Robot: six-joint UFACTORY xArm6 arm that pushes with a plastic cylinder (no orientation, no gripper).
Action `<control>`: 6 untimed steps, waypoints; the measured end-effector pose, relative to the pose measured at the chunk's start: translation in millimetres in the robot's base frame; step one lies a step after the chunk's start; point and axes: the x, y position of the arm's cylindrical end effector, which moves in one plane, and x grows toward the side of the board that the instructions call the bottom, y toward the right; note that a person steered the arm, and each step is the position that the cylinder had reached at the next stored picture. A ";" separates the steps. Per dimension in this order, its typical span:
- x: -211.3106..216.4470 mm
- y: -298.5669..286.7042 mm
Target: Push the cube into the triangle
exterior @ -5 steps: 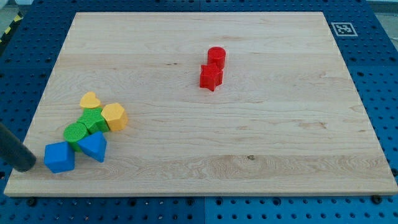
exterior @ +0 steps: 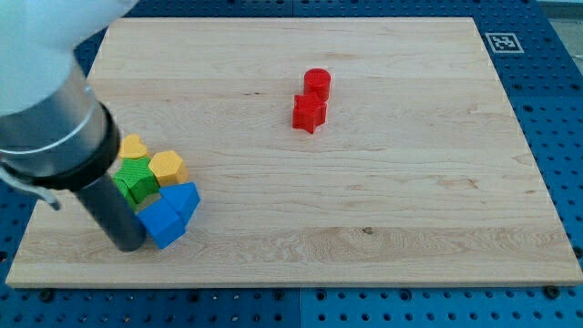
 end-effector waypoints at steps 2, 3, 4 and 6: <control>-14.0 8.1; -22.2 16.5; -40.3 32.6; -66.5 102.3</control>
